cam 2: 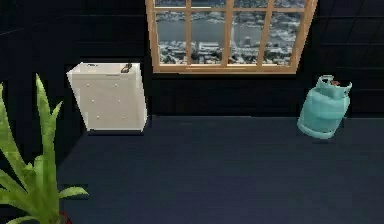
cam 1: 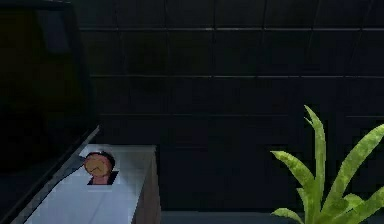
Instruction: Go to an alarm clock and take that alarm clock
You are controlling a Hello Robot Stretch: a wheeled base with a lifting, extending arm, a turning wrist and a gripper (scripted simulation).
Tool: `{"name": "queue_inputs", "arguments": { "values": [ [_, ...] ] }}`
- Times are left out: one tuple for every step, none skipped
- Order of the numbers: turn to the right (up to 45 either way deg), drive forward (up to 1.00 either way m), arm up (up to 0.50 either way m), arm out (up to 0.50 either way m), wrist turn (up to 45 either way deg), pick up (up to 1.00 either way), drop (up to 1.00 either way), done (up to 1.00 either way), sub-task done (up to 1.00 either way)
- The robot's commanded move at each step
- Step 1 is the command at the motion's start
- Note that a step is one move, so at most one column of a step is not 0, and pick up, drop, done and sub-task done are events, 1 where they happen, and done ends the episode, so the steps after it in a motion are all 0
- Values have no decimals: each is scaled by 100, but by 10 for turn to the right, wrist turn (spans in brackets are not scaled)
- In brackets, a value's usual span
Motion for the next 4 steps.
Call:
{"name": "queue_inputs", "arguments": {
  "values": [
    [-450,0,0,0,0,0,0,0,0],
    [-450,0,0,0,0,0,0,0,0],
    [-270,0,0,0,0,0,0,0,0],
    [450,0,0,0,0,0,0,0,0]
  ]
}}
